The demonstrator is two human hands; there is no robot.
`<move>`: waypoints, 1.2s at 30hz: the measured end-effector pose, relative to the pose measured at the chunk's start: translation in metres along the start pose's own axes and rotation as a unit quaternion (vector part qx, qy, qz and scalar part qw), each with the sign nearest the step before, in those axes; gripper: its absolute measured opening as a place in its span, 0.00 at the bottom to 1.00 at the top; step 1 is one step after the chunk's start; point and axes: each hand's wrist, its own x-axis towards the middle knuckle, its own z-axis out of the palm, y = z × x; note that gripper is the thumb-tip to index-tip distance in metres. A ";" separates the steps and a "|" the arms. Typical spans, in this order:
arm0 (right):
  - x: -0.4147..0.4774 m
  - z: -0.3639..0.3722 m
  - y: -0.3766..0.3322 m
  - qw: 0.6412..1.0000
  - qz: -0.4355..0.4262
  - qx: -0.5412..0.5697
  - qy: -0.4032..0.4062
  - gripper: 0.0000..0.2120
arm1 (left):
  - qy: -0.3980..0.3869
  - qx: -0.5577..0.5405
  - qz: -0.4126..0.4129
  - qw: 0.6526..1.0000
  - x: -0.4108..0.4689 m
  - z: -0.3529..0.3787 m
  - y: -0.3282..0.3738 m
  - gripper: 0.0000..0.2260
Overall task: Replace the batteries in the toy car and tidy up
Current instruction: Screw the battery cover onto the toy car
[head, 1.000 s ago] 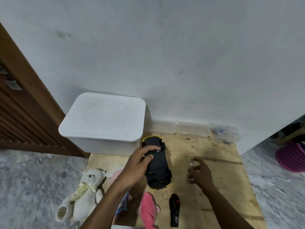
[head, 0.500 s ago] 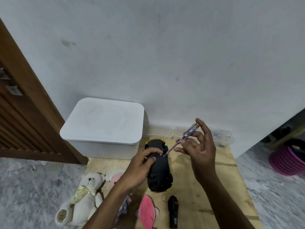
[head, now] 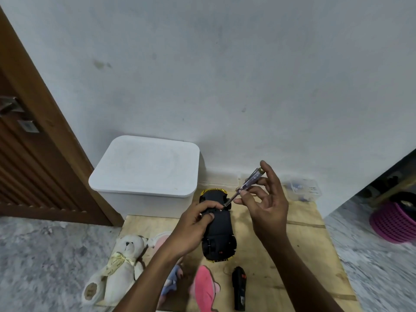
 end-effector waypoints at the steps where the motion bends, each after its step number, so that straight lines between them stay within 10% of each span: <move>1: 0.000 0.000 0.000 1.000 0.000 0.002 -0.001 0.34 | -0.001 -0.001 0.000 1.000 0.000 0.000 0.000 0.21; 36: -0.026 0.007 0.005 0.927 -0.299 -0.209 -0.086 0.27 | 0.028 -0.024 -0.002 0.999 -0.007 0.005 -0.009 0.13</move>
